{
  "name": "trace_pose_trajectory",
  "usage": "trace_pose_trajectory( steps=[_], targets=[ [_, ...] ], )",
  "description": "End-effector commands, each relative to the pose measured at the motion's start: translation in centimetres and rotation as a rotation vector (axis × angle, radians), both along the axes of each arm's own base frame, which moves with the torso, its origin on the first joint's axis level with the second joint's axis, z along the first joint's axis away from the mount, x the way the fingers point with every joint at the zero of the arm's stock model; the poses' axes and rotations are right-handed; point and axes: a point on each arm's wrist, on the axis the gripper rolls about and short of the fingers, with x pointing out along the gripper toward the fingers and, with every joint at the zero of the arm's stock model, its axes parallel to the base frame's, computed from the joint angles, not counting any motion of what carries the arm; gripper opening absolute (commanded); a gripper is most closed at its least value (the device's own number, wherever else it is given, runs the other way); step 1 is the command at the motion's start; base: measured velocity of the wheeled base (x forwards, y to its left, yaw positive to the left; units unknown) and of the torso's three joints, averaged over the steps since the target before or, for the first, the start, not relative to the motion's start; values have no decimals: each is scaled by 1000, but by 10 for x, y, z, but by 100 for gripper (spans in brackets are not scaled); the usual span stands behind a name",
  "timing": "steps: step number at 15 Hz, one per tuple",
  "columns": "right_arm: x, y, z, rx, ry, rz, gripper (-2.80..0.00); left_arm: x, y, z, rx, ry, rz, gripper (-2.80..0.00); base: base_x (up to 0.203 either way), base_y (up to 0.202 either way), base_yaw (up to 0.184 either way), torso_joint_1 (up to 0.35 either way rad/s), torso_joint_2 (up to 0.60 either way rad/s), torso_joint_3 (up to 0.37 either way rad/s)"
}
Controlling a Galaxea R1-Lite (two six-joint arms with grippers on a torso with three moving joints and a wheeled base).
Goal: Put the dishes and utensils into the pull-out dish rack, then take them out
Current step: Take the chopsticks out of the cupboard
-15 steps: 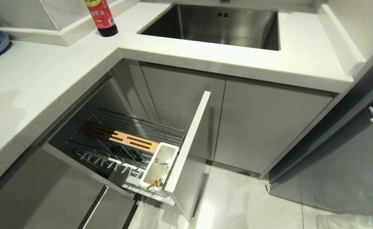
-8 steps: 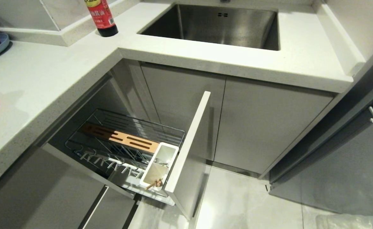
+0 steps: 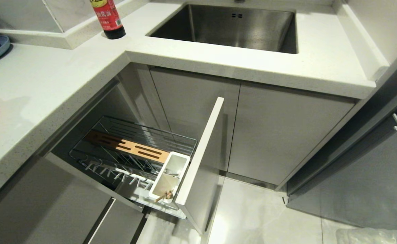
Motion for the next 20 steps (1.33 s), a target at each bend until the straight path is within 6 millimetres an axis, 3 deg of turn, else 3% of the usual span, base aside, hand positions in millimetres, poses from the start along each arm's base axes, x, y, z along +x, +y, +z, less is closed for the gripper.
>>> trace_pose_trajectory(
  steps=[1,2,3,6,9,14,17,20],
  targets=[
    [0,0,0,0,0,1,-280,-12,-9,10,29,-40,4,0,0,0,0,0,0,0],
    [0,0,0,0,1,1,-280,-18,-13,16,53,-71,5,0,0,0,0,0,0,0],
    [0,0,0,0,1,1,-280,-24,-18,23,83,-114,6,-280,0,0,0,0,0,0],
    [0,0,0,0,0,1,-280,-48,-38,44,172,-242,-15,-280,0,0,0,0,0,0],
    [0,0,0,0,0,1,-280,-58,-59,59,232,-370,-125,-280,0,0,0,0,0,0],
    [0,0,0,0,1,0,-280,-68,-95,71,212,-522,-480,-280,0,0,0,0,0,0],
    [0,0,0,0,-1,1,-280,-58,-114,60,128,-472,-728,-280,0,0,0,0,0,0],
    [0,0,0,0,0,1,-280,-22,-136,21,9,-147,-898,-280,0,0,0,0,0,0]
  ],
)
